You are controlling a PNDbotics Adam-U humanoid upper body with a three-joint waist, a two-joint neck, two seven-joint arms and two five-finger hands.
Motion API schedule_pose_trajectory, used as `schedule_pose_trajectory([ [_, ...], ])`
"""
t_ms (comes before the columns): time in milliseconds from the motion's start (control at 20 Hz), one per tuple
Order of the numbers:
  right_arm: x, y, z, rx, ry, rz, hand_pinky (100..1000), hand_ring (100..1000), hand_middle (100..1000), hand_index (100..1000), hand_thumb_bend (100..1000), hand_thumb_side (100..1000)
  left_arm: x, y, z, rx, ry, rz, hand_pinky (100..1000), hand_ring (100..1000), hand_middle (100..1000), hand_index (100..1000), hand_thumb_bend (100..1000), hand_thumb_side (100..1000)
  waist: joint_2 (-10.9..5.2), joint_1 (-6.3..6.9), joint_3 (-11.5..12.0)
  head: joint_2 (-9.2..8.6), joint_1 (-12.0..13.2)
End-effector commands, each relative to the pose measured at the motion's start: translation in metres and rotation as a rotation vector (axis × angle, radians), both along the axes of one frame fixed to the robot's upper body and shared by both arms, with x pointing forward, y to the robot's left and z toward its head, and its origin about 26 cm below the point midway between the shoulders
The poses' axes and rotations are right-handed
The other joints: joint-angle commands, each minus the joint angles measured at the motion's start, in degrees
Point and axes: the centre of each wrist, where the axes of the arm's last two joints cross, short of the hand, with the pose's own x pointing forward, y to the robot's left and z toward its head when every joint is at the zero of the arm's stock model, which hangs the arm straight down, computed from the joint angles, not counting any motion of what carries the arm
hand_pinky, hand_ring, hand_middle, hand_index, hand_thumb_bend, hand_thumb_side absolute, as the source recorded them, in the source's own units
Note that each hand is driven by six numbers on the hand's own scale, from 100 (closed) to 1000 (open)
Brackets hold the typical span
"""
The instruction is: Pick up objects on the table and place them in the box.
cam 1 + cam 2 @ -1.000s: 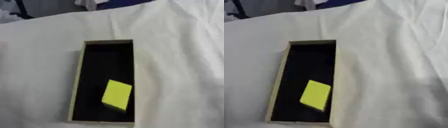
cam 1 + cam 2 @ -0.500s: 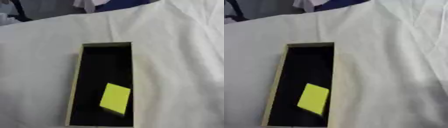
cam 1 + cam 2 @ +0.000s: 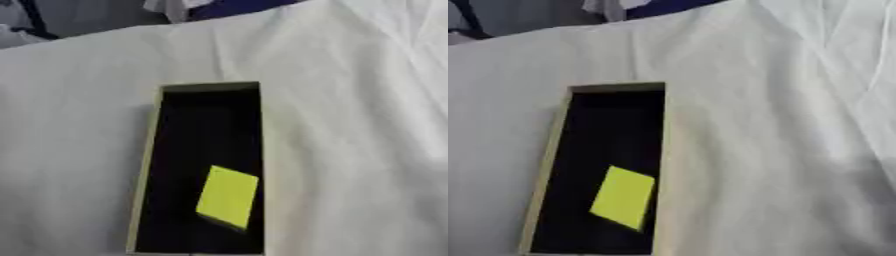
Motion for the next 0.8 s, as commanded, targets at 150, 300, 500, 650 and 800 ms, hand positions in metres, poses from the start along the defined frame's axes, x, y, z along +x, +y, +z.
schedule_pose_trajectory([
  [150, -0.001, -0.001, 0.003, -0.007, -0.012, -0.006, 816, 801, 548, 814, 100, 871, -0.008, 0.007, 0.016, 0.027, -0.025, 0.004, 669, 766, 717, 823, 233, 100, -1.49, -0.27, 0.8, -0.01, -0.1],
  [300, -0.002, -0.002, 0.003, -0.005, -0.007, -0.009, 816, 801, 548, 815, 100, 870, -0.004, 0.002, 0.021, 0.055, -0.045, -0.013, 665, 763, 719, 824, 243, 100, -1.98, -0.43, 1.4, 0.64, -0.2],
  [500, -0.003, -0.004, 0.002, -0.003, -0.003, -0.011, 816, 801, 548, 815, 100, 863, 0.005, -0.009, 0.03, 0.101, -0.054, -0.047, 659, 759, 721, 825, 246, 100, -2.78, -0.74, 2.3, 2.43, -0.6],
  [650, -0.003, -0.005, 0.002, 0.003, -0.002, -0.01, 816, 801, 549, 815, 100, 855, 0.01, -0.018, 0.036, 0.13, -0.059, -0.069, 657, 757, 720, 824, 250, 100, -3.38, -1.01, 3.0, 3.68, -1.6],
  [800, -0.004, -0.006, 0.002, 0.009, 0.001, -0.011, 816, 801, 549, 815, 100, 851, 0.014, -0.026, 0.043, 0.161, -0.073, -0.093, 649, 752, 714, 819, 241, 100, -4.0, -1.32, 3.6, 4.56, -2.0],
])
